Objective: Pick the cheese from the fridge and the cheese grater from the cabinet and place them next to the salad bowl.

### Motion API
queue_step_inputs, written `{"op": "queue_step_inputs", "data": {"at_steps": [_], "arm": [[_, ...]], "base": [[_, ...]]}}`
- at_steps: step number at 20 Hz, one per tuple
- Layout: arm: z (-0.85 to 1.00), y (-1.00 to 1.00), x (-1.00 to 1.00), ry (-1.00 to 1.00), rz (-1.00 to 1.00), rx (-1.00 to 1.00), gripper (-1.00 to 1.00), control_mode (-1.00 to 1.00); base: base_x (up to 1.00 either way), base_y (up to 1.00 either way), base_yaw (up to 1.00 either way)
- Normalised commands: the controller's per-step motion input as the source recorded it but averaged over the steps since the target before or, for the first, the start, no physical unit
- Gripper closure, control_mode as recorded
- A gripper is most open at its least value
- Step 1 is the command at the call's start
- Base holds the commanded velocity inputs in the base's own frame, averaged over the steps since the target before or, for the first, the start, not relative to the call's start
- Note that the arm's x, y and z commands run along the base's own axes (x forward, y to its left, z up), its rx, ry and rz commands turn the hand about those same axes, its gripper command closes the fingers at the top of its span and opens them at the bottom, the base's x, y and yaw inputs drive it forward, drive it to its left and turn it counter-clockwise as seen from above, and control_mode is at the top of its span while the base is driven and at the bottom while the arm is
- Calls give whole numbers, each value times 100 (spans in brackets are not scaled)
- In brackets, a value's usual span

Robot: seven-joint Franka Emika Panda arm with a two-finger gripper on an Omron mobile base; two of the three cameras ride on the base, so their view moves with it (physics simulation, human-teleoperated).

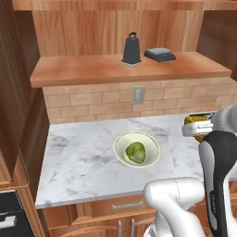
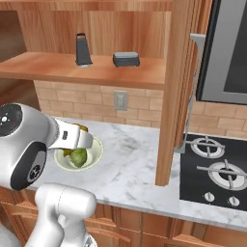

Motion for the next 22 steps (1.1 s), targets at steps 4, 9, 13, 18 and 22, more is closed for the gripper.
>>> {"op": "queue_step_inputs", "data": {"at_steps": [4, 9, 13, 18, 22], "arm": [[-56, 0, 2, 0, 2, 0, 100, -100], [-45, 0, 23, 3, 1, 0, 100, -100], [-41, 0, 33, 4, 0, 0, 100, -100], [-44, 0, 21, 0, 2, 0, 100, -100], [-37, -3, 8, -4, 3, 0, 100, -100]], "base": [[0, 0, 0], [0, 0, 0], [0, 0, 0], [0, 0, 0], [0, 0, 0]]}}
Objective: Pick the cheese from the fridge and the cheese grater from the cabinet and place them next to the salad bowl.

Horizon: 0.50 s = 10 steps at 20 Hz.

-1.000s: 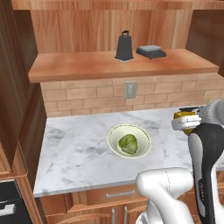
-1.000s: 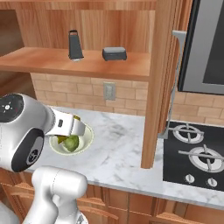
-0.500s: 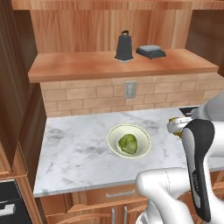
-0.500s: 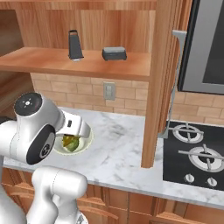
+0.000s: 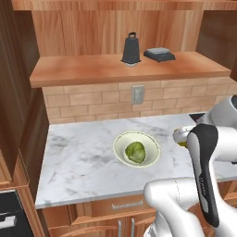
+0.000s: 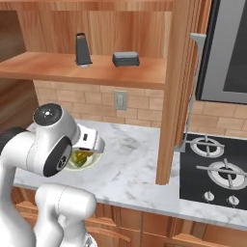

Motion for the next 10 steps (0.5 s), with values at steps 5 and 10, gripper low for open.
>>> {"op": "queue_step_inputs", "data": {"at_steps": [5, 10], "arm": [[-26, -2, 0, -17, 5, -1, 100, -100], [-34, 0, 0, -18, 8, -1, 100, -100]], "base": [[0, 0, 0], [0, 0, 0]]}}
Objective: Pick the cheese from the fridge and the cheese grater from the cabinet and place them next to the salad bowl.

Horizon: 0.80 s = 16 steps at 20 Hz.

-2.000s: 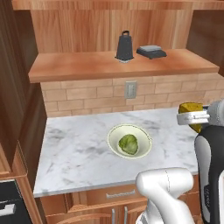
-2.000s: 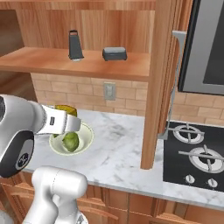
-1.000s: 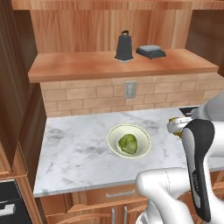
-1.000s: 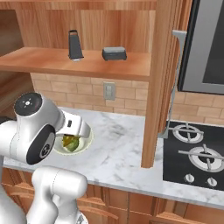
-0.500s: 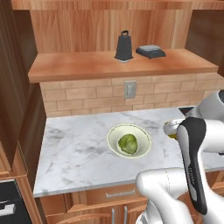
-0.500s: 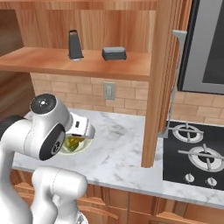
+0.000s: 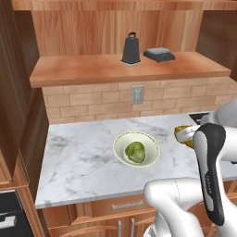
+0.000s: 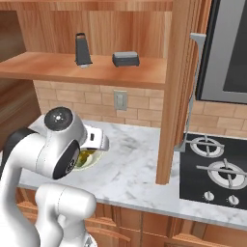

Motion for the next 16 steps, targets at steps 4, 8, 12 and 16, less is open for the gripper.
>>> {"op": "queue_step_inputs", "data": {"at_steps": [4, 8, 12, 16], "arm": [[-37, -1, 5, -14, 9, -1, 100, -100], [-33, -1, 10, -7, 9, 0, 100, -100], [-41, 0, 8, -8, 10, 0, 100, -100], [-30, -4, 3, -9, 10, 0, 100, -100]], "base": [[0, 0, 0], [0, 0, 0], [0, 0, 0], [0, 0, 0]]}}
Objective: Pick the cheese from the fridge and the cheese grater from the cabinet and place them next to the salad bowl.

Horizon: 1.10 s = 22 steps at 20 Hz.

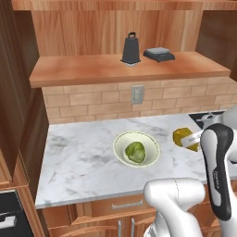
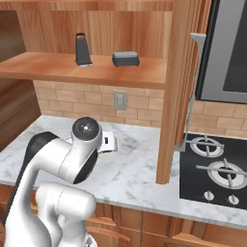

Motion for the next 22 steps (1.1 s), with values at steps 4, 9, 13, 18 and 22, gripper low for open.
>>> {"op": "queue_step_inputs", "data": {"at_steps": [4, 9, 13, 18, 22], "arm": [[-26, -6, 0, -6, 10, 0, 100, -100], [-40, 0, 3, -5, 8, -1, 100, -100], [-35, -8, 9, -4, 8, 0, 100, -100], [-24, -25, 8, -6, 9, 0, 100, -100], [-29, -12, 11, -7, 8, 0, 100, -100]], "base": [[0, 0, 0], [0, 0, 0], [0, 0, 0], [0, 0, 0], [0, 0, 0]]}}
